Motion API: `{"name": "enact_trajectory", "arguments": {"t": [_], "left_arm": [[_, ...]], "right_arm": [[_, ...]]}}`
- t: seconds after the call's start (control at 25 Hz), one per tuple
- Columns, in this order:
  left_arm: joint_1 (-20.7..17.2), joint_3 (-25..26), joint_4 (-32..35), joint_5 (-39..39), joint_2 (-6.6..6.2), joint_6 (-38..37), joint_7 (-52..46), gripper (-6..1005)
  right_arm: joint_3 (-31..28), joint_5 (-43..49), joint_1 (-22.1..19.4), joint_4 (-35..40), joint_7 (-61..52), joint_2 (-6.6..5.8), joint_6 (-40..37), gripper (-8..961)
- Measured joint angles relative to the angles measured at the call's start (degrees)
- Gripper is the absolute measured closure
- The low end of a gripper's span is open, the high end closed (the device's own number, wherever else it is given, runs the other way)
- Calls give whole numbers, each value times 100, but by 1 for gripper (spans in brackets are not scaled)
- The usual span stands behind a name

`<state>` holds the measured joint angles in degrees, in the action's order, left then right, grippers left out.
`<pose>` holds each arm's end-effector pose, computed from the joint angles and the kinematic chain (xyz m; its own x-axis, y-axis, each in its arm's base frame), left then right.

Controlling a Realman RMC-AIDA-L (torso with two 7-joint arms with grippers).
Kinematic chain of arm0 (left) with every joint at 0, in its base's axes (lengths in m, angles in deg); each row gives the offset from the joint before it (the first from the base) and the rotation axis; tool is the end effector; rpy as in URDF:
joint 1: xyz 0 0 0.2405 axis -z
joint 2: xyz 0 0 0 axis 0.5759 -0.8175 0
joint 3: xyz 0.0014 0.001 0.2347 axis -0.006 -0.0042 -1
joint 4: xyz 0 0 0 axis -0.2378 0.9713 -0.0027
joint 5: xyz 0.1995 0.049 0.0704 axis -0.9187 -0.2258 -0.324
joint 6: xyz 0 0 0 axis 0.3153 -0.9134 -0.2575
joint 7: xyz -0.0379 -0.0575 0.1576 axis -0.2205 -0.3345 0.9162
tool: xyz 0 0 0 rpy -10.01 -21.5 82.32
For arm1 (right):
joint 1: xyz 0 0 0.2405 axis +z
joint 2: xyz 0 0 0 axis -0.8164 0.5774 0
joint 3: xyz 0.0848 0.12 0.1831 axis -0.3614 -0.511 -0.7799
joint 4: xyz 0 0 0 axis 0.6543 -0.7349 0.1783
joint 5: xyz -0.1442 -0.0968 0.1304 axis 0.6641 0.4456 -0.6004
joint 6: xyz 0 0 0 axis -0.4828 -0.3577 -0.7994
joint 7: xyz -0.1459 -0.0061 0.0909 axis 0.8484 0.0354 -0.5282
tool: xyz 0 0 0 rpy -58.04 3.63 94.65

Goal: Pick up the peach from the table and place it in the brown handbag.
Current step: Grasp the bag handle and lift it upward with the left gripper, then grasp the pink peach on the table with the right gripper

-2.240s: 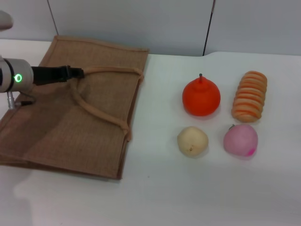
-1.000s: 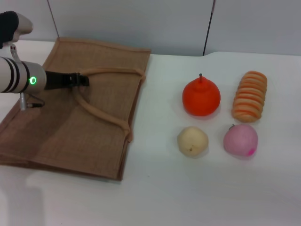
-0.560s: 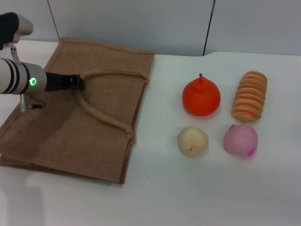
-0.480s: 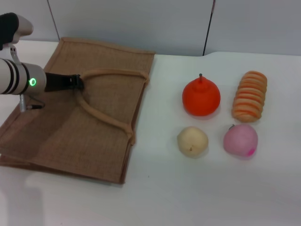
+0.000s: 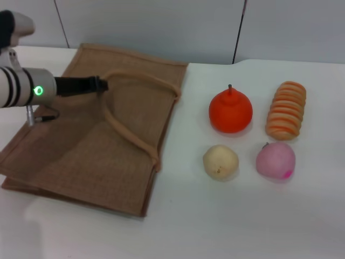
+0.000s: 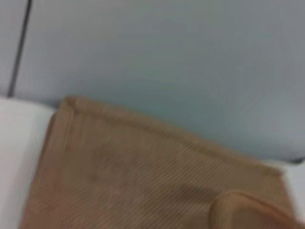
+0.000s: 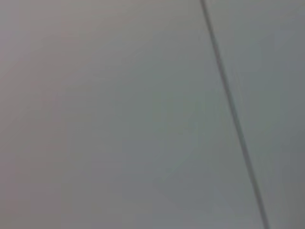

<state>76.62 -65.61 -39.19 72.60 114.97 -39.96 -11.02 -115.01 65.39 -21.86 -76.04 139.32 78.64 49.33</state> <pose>-0.2757 0.4511 0.0147 0.3597 0.7065 0.6095 0.9281 -0.2037 -0.3116 0.3644 0.3405 0.0446 0.5541 0.0546 -0.8306 -0.8314 0.0858 -0.5490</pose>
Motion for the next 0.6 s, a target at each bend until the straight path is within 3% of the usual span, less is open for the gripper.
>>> {"name": "enact_trajectory", "arguments": {"t": [0.12, 0.36, 0.52, 0.6], "left_arm": [[-201, 2, 34, 999, -68, 442, 642, 874], [-487, 8, 13, 2185, -143, 958, 1396, 876], [-667, 9, -37, 2978, -192, 1393, 1916, 877], [-727, 8, -125, 3333, -215, 1680, 2225, 877]], "right_arm": [[4, 399, 1, -20, -61, -35, 166, 273], [150, 1431, 4, -22, -44, -103, 829, 273], [897, 1850, 97, -87, -18, -157, 1042, 273], [1692, 1882, 199, -149, 19, -180, 1056, 273]]}}
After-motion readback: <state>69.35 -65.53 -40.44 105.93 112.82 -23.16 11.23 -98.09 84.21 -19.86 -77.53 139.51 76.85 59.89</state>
